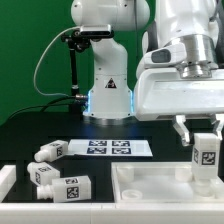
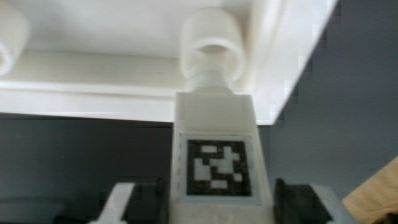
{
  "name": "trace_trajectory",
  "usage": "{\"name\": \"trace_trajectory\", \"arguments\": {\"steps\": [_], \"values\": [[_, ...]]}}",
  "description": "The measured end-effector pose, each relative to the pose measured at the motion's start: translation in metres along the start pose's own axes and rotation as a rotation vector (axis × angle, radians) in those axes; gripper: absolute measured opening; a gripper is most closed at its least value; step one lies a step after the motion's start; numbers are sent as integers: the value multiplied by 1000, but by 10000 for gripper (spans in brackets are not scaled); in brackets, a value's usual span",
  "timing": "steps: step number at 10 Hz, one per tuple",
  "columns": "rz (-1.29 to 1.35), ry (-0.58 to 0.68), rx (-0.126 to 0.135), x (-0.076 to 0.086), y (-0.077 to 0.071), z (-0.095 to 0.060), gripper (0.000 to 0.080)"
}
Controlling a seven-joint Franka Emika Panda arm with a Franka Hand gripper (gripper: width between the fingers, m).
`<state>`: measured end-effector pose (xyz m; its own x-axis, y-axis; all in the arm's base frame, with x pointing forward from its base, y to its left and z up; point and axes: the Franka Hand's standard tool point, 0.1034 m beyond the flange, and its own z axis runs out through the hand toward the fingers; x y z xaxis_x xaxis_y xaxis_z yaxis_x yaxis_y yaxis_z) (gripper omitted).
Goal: Assemble one leg
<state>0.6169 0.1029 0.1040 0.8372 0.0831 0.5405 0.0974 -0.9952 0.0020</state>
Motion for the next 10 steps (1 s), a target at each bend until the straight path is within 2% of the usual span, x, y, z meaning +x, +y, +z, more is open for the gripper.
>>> {"name": "trace_trajectory", "arguments": {"steps": [3,5,7,10], "values": [[-4,27,-5,-2,0,6,284],[12,19,-6,9,12,2,284],[10,5,2,6,6,3,284],[1,-25,28,10,-16,-7,284]]}}
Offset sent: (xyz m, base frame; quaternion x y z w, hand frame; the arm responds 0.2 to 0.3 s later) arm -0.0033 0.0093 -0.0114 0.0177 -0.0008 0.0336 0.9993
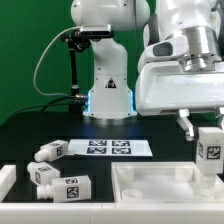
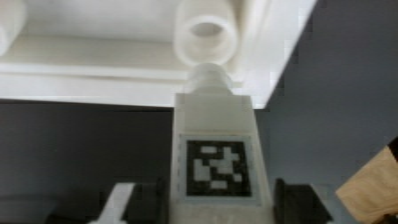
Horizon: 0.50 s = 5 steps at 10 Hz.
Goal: Assemble one leg
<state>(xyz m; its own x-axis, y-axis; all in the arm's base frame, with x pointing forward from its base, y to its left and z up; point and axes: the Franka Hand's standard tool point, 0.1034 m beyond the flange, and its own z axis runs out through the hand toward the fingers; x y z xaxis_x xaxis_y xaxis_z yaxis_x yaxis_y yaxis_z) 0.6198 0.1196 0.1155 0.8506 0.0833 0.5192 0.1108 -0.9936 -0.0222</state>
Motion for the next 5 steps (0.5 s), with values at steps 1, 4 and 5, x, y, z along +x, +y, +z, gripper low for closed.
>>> {"name": "trace_trajectory", "arguments": {"steps": [1,4,5], "values": [[-6,-3,3,-1,-4,0,284],[-16,-11,-5,-10,2,9,284],[-24,-15,-9,-12,6,11,284]]}}
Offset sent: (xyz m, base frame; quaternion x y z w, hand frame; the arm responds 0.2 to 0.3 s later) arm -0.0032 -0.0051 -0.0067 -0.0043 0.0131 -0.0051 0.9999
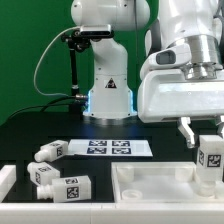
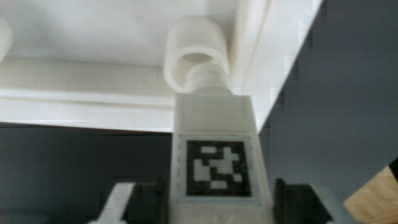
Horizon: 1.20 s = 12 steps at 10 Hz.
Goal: Assemble one leg
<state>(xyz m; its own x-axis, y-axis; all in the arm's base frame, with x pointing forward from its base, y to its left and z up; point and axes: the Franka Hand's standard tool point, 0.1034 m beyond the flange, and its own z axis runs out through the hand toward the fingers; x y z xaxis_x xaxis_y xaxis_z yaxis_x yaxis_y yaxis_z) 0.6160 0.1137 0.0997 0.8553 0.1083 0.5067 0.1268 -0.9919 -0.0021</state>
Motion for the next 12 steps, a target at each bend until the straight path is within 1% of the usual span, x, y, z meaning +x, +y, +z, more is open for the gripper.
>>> {"name": "trace_trajectory", "arguments": {"steps": [2,4,6,9,11,12], "values": [[-4,-7,-5,-5,5,5,284],[-7,-14,-4,-9,3,8,284],[-9,-1,-6,-8,2,10,284],[-14,66,-15,-4,2,12,284],[-16,66,-15,-4,2,12,284],[-17,66,-15,-4,2,12,380]]}}
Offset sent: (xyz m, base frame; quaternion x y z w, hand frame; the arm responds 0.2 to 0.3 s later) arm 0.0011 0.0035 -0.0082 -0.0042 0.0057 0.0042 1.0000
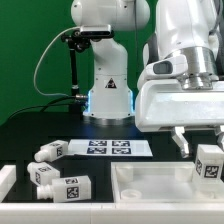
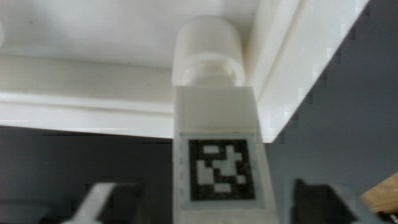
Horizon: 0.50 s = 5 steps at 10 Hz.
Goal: Assemble one leg
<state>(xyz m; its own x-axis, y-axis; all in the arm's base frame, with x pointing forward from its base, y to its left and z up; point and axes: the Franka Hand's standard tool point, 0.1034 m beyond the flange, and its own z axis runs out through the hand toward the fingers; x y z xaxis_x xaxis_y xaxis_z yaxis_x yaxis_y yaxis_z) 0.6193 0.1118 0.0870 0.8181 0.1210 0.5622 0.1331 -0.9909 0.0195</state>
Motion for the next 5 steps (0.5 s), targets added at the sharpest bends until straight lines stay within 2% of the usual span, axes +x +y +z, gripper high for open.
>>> {"name": "trace_trajectory", "arguments": {"steps": [1,2,3,4,5], "values": [[-1,0,0,0,0,0,560],[-1,0,0,0,0,0,560],[6,-19,2,-1,-1,1,631],[40,-109,17,2,-5,1,644],[55,-133,24,16,-4,-1,644]]}}
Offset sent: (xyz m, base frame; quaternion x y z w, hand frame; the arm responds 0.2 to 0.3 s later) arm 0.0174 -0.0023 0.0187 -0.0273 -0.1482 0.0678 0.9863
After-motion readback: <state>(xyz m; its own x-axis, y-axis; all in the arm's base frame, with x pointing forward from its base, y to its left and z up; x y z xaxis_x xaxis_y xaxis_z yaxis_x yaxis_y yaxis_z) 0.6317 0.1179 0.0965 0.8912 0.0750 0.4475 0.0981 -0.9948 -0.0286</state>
